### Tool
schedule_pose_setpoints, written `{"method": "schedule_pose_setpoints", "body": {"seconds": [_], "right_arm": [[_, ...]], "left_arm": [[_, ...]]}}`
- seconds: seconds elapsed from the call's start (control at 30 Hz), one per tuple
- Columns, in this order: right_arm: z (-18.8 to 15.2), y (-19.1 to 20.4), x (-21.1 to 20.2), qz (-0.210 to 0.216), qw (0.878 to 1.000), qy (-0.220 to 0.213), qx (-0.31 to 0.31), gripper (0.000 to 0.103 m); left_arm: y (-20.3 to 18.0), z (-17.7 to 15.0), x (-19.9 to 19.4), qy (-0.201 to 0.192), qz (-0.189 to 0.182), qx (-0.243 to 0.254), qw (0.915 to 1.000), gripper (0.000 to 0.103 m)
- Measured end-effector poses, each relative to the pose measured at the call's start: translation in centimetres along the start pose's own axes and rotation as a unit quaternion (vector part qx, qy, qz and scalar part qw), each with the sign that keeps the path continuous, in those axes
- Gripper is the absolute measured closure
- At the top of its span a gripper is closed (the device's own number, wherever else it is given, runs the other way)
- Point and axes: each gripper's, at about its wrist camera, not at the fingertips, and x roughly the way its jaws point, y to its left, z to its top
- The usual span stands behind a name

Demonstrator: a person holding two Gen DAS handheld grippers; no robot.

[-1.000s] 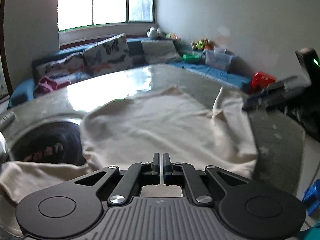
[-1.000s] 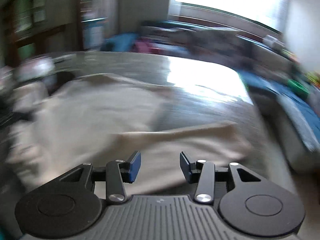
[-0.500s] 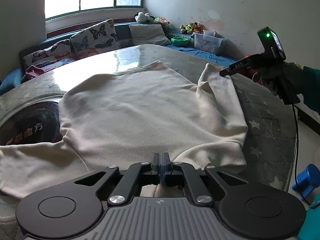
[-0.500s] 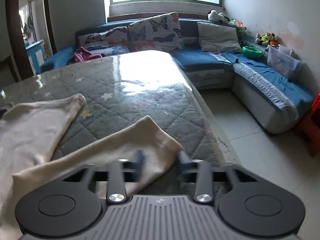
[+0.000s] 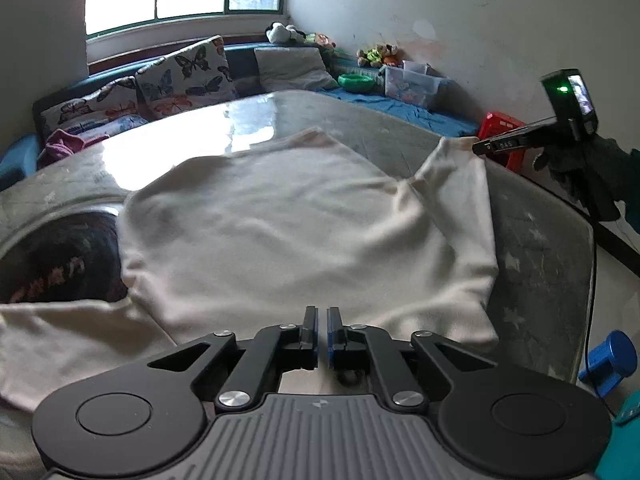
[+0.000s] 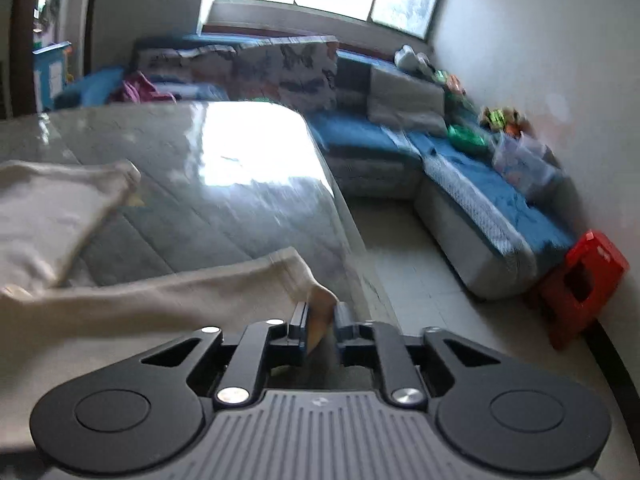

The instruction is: Fold clothes

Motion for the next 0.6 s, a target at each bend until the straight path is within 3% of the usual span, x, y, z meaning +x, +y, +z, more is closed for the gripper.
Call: {"method": "schedule_pose_setpoints", "body": {"seconds": [0.07, 0.17, 0.23, 0.37, 0.5, 0.6], "right_arm": [[1.2, 1.1, -1.1, 0.014, 1.000, -0.020, -0.011, 0.075], [2.7, 3.3, -2.3, 0.078, 0.996, -0.038, -0.022, 0.064], [3.3, 5.2, -2.8, 0.114, 0.992, -0.044, -0.038, 0.062], [3.7, 9.2, -2.9, 0.172, 0.982, -0.043, -0.069, 0.060], [3.9, 12.4, -2.2, 0.214, 0.971, -0.034, -0.096, 0.057], [3.8, 14.4, -1.8, 0.238, 0.964, -0.026, -0.115, 0.054]], "left_arm": [[0.5, 0.9, 0.1, -0.007, 0.013, -0.002, 0.9999, 0.087], [2.2, 2.9, 0.8, -0.016, 0.055, -0.012, 0.9983, 0.083], [3.6, 4.2, 1.6, -0.019, 0.088, -0.025, 0.9956, 0.076], [6.6, 6.8, 3.9, -0.021, 0.146, -0.039, 0.9884, 0.076], [8.5, 8.9, 6.6, -0.020, 0.169, -0.013, 0.9854, 0.074], [9.3, 9.8, 8.3, -0.020, 0.168, 0.009, 0.9855, 0.060]]}}
